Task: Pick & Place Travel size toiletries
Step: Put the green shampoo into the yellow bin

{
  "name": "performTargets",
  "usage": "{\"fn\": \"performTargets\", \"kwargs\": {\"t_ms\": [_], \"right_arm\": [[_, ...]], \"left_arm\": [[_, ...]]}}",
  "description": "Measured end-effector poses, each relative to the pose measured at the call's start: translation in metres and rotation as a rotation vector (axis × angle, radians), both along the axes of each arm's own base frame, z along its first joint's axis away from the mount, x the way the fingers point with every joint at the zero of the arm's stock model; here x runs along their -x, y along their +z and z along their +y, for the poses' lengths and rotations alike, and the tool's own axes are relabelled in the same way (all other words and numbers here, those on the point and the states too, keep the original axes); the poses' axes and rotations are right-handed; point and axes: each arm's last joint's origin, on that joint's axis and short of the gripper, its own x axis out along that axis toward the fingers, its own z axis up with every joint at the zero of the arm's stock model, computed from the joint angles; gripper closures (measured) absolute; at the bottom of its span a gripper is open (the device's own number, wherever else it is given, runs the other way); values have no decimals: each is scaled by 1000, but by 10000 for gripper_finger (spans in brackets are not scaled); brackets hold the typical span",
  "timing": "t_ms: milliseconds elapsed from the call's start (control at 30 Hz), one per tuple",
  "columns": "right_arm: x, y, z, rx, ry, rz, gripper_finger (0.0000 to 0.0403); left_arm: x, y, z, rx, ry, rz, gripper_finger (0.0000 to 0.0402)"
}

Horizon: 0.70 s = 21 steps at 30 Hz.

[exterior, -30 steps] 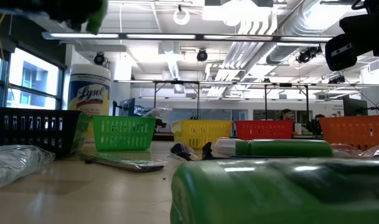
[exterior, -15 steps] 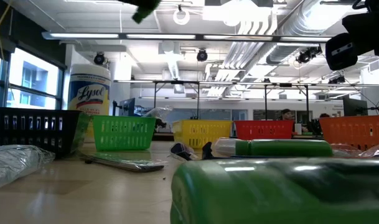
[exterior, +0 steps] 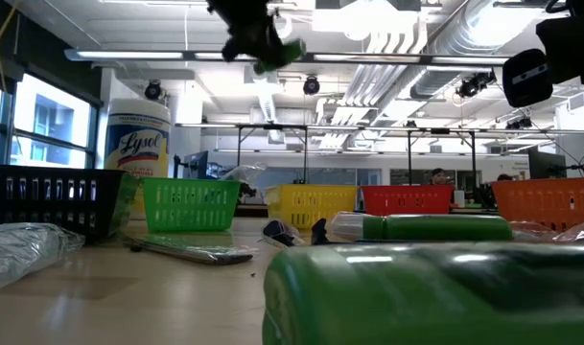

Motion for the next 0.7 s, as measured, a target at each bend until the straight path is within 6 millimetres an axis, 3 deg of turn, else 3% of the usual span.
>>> {"fn": "performTargets", "kwargs": {"t_ms": [267, 700], "right_arm": [[0, 0, 0, 3, 9, 0, 400], [0, 0, 0, 11, 9, -1, 400]], "left_arm": [[-30, -41, 14, -112, -181, 246, 288], [-56, -80, 14, -166, -465, 391, 288]]}}
